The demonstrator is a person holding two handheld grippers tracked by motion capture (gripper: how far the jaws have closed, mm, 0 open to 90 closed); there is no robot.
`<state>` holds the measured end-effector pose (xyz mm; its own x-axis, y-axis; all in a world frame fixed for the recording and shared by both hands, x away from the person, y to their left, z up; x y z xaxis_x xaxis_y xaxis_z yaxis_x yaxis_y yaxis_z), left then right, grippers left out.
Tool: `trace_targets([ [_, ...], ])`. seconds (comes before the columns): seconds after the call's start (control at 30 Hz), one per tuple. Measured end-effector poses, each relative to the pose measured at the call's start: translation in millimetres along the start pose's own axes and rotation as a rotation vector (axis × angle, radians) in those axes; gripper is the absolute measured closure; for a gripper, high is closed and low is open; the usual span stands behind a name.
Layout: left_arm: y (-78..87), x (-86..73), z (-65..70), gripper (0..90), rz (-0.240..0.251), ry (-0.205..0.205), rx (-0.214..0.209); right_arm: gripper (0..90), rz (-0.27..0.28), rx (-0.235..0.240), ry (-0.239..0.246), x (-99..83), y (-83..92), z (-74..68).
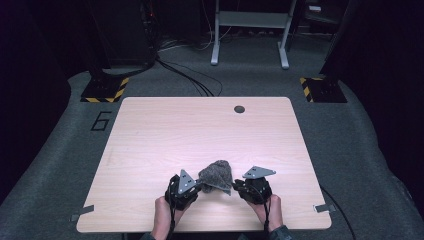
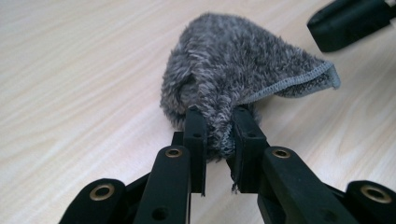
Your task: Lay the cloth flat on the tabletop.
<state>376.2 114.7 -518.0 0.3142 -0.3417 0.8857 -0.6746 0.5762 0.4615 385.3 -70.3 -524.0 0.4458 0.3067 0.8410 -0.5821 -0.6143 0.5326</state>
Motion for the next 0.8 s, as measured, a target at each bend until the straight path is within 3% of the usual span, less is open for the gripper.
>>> trace_targets([
  [0.1,0.2,7.4,-0.4,78.1,0.011,0.008,-0.012,39.5,0.018,0.042,0.003,1.5,0.9,-13.0],
  [0.2,-0.6,11.1,1.0,78.1,0.018,0.012,-0.017,36.9,0.011,0.028,0.027,0.5,-2.4,-17.8],
  [0.23,-1.6,14.0,1.7,78.1,0.022,0.008,-0.018,38.4,-0.023,0.031,0.047,-2.6,-9.7,-21.5],
  [0.3,-2.2,16.1,3.0,78.0,0.026,0.006,-0.02,51.9,-0.03,0.002,0.063,-3.2,-14.9,-21.5],
  [0.33,-2.2,16.8,3.0,78.0,0.029,0.005,-0.02,62.8,-0.038,-0.023,0.079,-2.8,-16.8,-20.0],
  [0.37,-1.7,17.0,2.8,77.7,0.027,0.008,-0.02,73.1,-0.027,-0.043,0.073,-1.3,-17.1,-18.7],
  [0.43,-1.5,16.7,0.2,74.8,0.026,0.007,-0.01,84.7,0.004,-0.061,0.075,4.1,-14.8,-14.7],
  [0.57,-4.5,13.3,-4.7,50.8,0.012,0.039,0.026,88.0,0.037,-0.065,0.073,17.7,-6.5,-10.2],
  [0.63,-7.4,11.1,-4.9,44.2,0.005,0.035,0.046,88.2,0.058,-0.062,0.074,25.2,-2.3,-8.9],
  [0.73,-15.4,5.6,-5.3,41.8,-0.014,0.031,0.065,88.2,0.084,-0.055,0.068,35.6,2.8,-7.7],
  [0.8,-20.6,2.1,-6.3,45.9,-0.022,0.031,0.074,88.3,0.099,-0.051,0.066,40.4,5.9,-7.4],
])
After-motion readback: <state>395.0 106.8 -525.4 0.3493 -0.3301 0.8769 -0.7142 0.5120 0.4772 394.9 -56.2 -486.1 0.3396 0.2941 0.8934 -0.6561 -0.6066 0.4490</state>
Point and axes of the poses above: each handheld gripper's, and its own axes: y roughly backward along the jaws, x roughly out of its top, z roughly to its right, the point moved 7 cm from there along -y, roughly forward along the jaws, and after that the axes turned 8 degrees about z, right-handed, at the moved point
